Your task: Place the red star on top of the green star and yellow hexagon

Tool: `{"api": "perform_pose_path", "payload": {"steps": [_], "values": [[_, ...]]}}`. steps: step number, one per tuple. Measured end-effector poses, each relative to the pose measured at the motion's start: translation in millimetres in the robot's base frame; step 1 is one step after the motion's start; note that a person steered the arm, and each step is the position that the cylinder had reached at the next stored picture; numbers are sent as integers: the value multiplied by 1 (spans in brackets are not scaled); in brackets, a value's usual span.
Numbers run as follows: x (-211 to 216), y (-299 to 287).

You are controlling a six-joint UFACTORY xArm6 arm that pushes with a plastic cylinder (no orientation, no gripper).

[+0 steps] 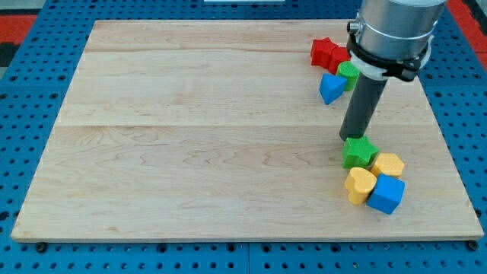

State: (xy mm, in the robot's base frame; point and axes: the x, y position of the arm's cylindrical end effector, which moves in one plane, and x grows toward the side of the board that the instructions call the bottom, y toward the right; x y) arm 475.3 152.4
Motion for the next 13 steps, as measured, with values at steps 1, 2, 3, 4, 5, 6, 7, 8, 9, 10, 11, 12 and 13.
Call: {"api": "perform_pose_path", "payload": {"steps": [1,2,3,4,5,6,7,8,9,10,11,12,13], "values": [[12,0],[-2,0],[-32,47],[-82,78],[-161,78],[-233,65],[-248,21],[-228,3],[-211,-6],[-195,-34],[-174,-66],[-148,-88],[-109,-88]]}}
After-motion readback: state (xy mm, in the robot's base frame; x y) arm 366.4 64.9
